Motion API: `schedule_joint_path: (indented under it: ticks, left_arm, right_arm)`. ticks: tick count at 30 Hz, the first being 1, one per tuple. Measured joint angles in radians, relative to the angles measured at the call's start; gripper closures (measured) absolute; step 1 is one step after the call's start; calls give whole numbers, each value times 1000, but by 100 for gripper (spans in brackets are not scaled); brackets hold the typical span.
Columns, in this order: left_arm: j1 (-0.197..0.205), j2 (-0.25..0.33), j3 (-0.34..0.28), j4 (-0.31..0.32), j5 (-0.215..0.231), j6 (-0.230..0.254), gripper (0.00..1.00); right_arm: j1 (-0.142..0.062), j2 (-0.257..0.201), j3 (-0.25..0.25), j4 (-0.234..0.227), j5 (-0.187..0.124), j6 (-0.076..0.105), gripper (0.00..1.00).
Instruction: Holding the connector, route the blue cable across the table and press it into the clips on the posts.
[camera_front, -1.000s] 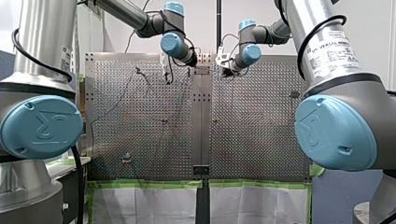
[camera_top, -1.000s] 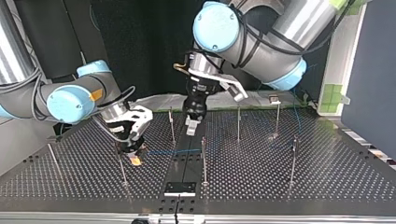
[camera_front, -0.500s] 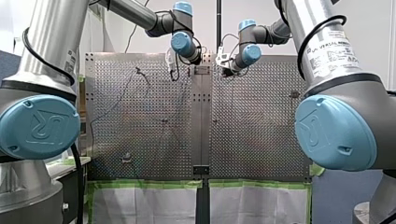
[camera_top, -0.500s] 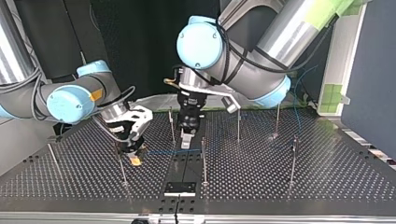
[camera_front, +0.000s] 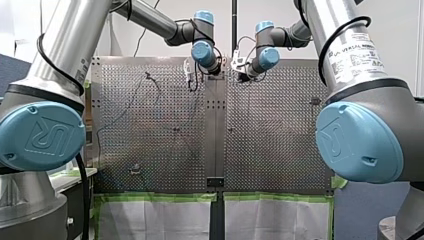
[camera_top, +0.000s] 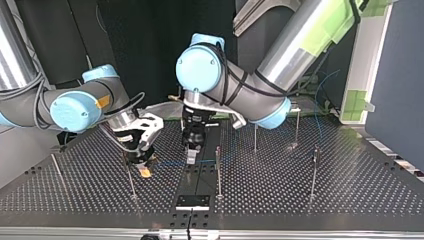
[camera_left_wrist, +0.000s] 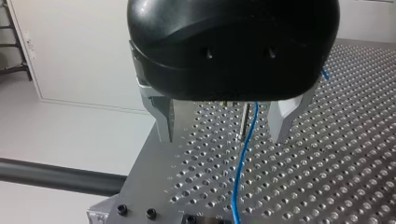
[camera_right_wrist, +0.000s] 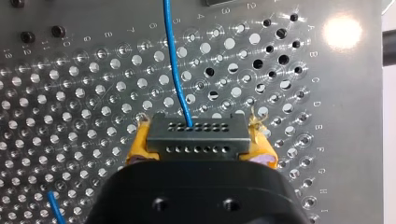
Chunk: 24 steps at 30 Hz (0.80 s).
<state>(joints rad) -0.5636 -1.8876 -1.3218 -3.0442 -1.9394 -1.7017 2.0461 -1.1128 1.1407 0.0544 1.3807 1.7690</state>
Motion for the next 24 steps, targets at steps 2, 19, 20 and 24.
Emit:
schedule_joint_path:
  ticks: [2,19,20,24]
  left_arm:
    - [4,-10,9,-1,-1,0,0]
    - [6,-146,142,15,-96,-1,0]
    - [7,-147,142,19,-97,-1,0]
    - [13,-151,144,28,-98,-2,0]
  right_arm:
    - [0,1,0,0,0,0,100]
    - [-1,1,0,-1,0,0,100]
    - [-1,1,0,-1,0,0,100]
    - [-3,1,0,-1,0,0,100]
